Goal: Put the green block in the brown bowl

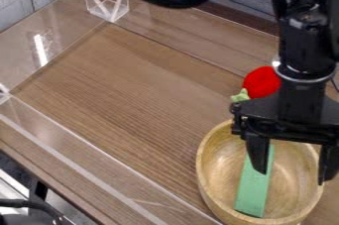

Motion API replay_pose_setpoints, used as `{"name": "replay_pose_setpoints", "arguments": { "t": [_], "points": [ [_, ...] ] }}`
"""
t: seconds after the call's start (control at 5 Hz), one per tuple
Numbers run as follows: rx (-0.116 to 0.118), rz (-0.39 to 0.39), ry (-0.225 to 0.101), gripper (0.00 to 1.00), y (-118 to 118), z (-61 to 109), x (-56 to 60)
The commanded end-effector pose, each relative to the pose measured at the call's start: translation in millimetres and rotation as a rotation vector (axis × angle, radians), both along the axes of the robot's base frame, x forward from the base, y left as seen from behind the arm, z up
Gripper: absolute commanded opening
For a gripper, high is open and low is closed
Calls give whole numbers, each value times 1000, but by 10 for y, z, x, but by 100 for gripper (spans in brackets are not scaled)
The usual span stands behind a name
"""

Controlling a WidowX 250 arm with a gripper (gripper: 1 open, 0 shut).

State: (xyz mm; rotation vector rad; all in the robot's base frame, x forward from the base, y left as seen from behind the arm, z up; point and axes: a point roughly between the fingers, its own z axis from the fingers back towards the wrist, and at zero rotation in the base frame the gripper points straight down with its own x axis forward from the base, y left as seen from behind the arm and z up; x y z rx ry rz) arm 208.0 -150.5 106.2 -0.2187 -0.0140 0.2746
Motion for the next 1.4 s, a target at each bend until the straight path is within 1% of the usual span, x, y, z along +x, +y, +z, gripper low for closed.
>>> {"name": "replay_pose_setpoints", "arguments": {
  "t": [0.0, 0.2, 0.4, 0.6, 0.8, 1.0, 1.2],
  "points": [
    [-39, 2, -60, 100, -21, 196, 81],
    [-42, 28, -58, 100, 143, 308, 35],
    [-53, 44, -65, 100, 369, 381, -3],
    [-65, 41, -53, 0, 418, 277, -56],
    [-69, 29, -50, 0, 427, 209, -94],
    [-66, 22, -46, 100, 423, 136, -68],
    [-63, 16, -41, 100, 418, 66, -44]
  ]
}}
